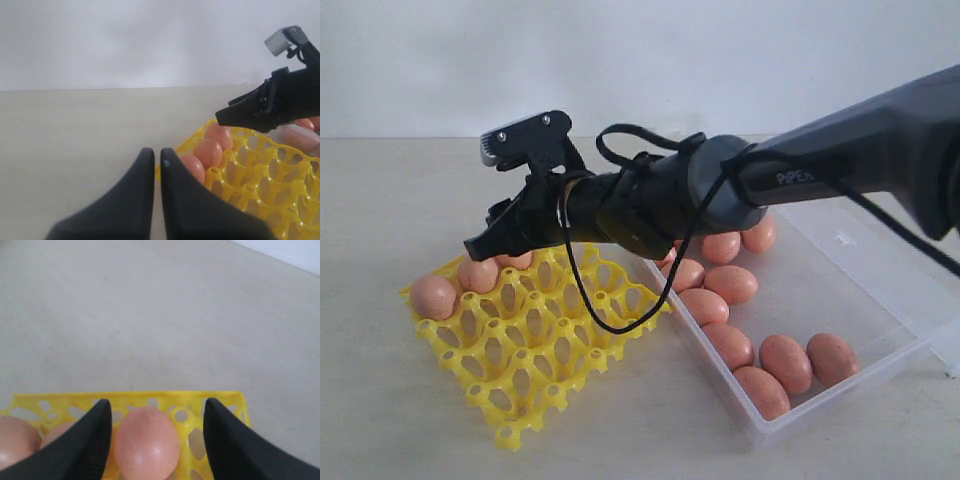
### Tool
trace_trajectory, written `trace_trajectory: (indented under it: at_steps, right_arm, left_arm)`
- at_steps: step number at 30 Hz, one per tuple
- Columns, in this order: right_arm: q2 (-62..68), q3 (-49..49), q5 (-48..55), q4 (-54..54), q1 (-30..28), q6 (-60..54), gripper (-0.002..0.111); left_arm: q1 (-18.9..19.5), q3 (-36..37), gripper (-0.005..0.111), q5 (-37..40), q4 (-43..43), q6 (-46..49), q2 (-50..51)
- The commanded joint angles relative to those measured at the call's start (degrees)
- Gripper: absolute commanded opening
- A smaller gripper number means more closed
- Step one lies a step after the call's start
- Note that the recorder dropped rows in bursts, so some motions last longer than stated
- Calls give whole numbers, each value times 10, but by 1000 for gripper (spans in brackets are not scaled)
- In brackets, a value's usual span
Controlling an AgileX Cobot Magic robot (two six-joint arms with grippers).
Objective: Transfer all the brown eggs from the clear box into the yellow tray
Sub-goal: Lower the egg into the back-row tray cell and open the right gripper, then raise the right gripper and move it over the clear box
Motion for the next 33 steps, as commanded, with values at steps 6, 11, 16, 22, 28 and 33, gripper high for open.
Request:
trace_trajectory:
  at_steps: [6, 11, 16, 22, 28, 33]
  right_arm:
    - [-101, -3, 258, -3, -1, -7, 48]
    - [-151, -3, 420, -3, -1, -62, 48]
    - [-201, -3, 527, -19, -1, -134, 48]
    - [-242, -1, 659, -110, -38, -130, 48]
    - [-226, 31, 682, 25, -211, -192, 48]
    - [-188, 31, 792, 357, -311, -421, 48]
  left_arm:
    - [1, 1, 4, -4, -1, -1, -2]
    - [1, 1, 4, -4, -1, -1, -2]
    - [1, 1, 4, -4, -1, -1, -2]
    - [1, 1, 4, -4, -1, -1, -2]
    - [1, 1, 4, -4, -1, -1, -2]
    - [1, 1, 4, -4, -1, -1, -2]
